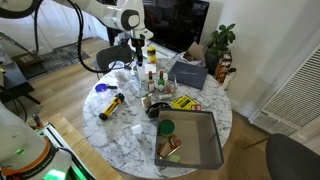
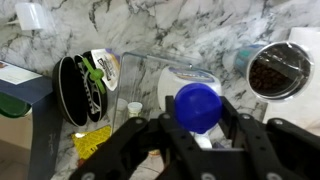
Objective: Remove the white bottle from the clear container and put it on the table.
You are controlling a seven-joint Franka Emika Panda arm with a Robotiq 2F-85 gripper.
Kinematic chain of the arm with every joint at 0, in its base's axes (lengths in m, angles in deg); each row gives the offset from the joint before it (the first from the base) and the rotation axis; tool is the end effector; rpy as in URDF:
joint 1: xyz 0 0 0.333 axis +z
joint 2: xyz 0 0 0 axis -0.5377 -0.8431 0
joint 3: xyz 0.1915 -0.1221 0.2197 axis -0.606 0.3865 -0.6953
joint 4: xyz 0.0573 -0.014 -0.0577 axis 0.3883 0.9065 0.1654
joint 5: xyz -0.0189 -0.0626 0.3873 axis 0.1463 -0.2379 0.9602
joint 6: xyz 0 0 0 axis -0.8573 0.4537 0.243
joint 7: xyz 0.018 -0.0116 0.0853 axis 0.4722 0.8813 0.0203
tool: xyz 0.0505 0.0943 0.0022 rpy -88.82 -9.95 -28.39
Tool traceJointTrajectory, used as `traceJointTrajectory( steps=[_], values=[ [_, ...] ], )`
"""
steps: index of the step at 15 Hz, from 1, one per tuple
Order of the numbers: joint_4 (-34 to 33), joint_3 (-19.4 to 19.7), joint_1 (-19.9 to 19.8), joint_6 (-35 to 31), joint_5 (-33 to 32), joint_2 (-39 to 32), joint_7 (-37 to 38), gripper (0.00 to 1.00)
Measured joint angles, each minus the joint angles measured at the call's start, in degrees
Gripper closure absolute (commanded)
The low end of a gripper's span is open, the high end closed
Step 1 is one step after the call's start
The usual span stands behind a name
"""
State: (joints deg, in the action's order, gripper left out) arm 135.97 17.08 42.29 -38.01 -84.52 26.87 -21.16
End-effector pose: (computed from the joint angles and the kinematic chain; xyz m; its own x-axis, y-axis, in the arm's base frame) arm 0.6286 0.0677 0.3547 0.7887 -0.6147 0.0043 -0.6140 -0.7875 0.0537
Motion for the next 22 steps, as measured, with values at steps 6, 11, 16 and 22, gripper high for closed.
traceJointTrajectory(
  steps=[6, 11, 16, 22],
  values=[
    [-3.4, -0.8, -1.3, 3.1, 4.3, 2.1, 1.6, 0.81],
    [-8.2, -0.9, -3.1, 3.4, 8.2, -0.4, 5.6, 0.81],
    [-15.2, -0.7, -4.4, 3.4, 9.3, -6.0, 11.9, 0.81],
    [-25.4, -0.4, -4.6, 5.8, 10.5, -15.3, 25.3, 0.81]
  ],
)
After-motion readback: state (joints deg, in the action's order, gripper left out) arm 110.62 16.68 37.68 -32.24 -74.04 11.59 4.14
